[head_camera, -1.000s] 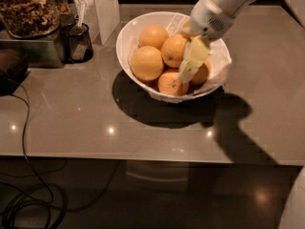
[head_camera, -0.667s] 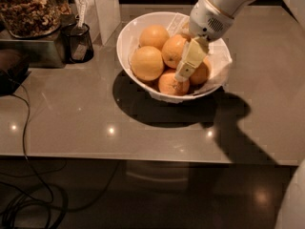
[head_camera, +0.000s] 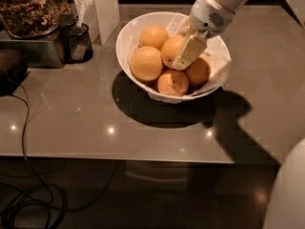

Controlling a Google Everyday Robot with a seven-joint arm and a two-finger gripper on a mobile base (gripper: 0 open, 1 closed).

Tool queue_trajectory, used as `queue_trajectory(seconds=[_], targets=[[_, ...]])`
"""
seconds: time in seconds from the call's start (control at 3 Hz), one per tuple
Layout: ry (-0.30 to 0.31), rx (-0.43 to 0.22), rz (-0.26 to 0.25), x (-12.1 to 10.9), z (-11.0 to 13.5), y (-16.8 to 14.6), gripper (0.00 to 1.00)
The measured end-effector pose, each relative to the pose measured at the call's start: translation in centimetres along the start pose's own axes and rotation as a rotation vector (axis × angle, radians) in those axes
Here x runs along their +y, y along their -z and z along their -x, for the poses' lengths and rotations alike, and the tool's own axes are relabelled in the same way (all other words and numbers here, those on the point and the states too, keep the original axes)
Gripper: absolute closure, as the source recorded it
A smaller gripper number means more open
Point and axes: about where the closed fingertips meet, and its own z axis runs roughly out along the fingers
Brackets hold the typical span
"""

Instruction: Pick orange from white bowl

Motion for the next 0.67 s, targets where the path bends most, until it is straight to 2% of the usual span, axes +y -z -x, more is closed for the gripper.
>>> queue_trajectory(seconds=[0.33,0.67], targets=[[0.0,0.0,0.0,-0.5,0.0,0.1,0.79],[0.01,-0.111,-0.069,-3.1,-0.5,2.7,1.0]])
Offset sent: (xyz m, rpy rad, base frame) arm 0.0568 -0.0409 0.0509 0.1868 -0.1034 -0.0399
